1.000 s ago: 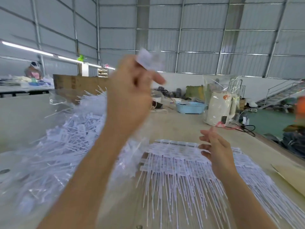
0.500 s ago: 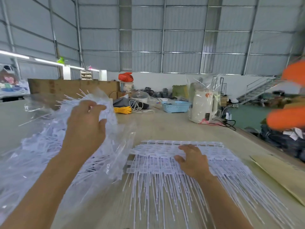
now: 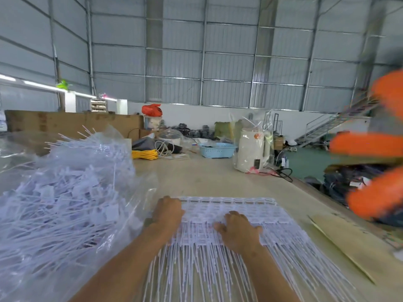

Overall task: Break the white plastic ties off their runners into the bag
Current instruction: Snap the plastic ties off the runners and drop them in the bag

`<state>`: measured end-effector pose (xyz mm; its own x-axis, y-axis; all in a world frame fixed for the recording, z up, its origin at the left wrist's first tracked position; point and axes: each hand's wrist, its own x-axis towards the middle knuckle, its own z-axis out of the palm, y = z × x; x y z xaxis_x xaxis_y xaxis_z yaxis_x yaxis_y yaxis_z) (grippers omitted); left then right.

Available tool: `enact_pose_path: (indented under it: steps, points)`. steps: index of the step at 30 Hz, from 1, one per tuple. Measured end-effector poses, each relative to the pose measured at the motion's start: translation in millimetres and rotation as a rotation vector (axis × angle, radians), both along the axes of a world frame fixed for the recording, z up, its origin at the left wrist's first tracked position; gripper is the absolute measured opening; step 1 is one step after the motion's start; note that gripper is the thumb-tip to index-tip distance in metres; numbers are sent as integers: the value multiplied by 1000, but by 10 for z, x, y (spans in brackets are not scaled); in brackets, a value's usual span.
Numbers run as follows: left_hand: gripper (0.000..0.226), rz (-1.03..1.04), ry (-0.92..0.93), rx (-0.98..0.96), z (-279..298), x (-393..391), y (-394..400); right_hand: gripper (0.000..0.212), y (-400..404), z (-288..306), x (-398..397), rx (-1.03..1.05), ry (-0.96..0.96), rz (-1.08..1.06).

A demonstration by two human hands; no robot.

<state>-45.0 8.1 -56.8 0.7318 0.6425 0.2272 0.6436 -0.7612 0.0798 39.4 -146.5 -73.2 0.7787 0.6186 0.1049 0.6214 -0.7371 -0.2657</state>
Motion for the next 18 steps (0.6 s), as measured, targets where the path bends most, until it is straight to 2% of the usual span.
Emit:
enact_pose_path:
  steps: [3, 6, 10, 12, 14, 18]
  points:
    - [28, 60, -35, -35, 5, 41, 91, 55, -5, 44, -6, 152, 15, -33]
    - [30, 107, -131, -105, 60, 57, 98, 58, -14, 77, -14, 170, 34, -48]
    - [23, 157, -584, -450, 310, 85, 74, 55, -4, 82, -28, 233, 67, -75]
    - [19, 19, -822, -563, 498, 106, -35, 60, -9, 73, -1, 351, 79, -78]
    - [16, -172, -945, -564, 720, 70, -243, 63, -22, 84, 23, 520, 77, -99]
    - [22, -457, -1094, -592, 1039, -122, -684, 60, -67, 184, 26, 1137, 84, -240]
